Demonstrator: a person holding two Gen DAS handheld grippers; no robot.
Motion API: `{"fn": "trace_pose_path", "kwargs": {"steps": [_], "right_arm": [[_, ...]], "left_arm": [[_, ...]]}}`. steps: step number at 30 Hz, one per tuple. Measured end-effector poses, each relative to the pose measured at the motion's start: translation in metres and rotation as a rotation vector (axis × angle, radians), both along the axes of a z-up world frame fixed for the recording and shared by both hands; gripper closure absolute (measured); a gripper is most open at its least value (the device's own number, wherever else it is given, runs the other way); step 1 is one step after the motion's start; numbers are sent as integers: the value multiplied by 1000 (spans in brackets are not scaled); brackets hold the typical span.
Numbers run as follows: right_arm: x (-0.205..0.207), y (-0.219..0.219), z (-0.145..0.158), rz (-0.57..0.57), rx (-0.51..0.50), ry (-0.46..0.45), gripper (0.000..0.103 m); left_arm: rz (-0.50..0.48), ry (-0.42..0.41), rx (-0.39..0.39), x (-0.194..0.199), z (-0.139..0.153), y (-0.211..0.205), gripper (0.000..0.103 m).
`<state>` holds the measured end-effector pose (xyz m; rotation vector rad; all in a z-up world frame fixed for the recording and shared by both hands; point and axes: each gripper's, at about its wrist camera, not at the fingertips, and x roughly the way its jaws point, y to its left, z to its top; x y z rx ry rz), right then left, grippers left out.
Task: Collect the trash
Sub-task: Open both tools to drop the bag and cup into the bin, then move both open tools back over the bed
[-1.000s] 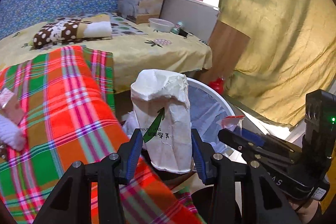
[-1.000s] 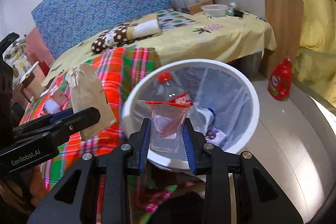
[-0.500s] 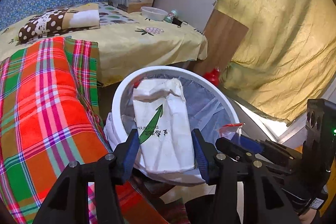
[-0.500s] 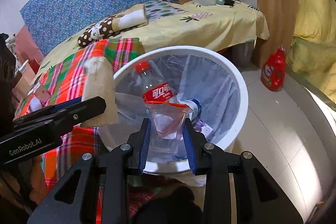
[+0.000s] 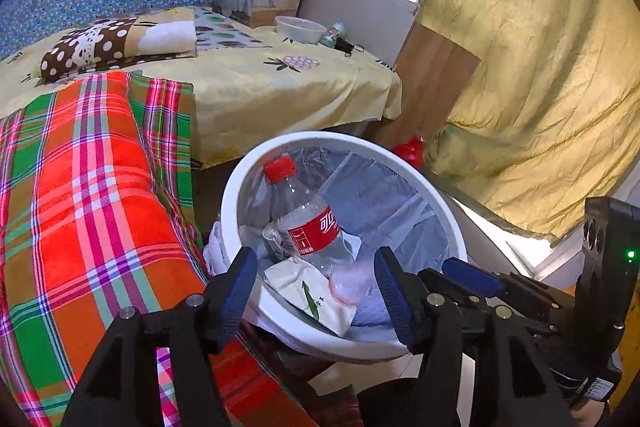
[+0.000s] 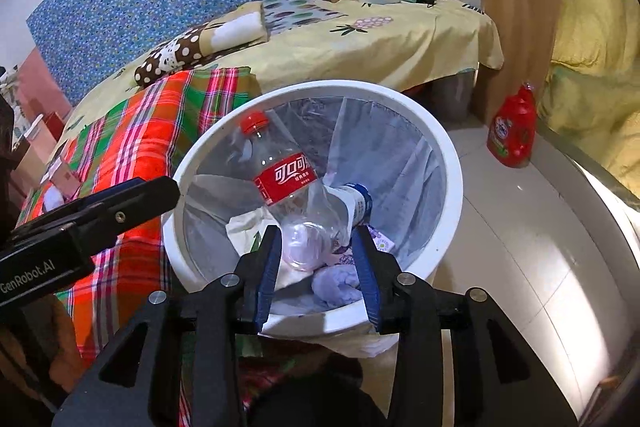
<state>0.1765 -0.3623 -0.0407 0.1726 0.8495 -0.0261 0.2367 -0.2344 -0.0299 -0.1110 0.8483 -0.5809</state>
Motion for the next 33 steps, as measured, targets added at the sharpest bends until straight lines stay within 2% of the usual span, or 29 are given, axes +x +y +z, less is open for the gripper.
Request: {"fn": "trace_pose_path", "kwargs": {"steps": [13, 33], "right_arm": [[-14, 20, 19, 42, 14, -62, 64], [-38, 92, 41, 237, 5, -136, 64]], "left_arm": [[43, -46, 3, -33, 19, 32, 42], [199, -89, -14, -92, 42, 126, 42]]}}
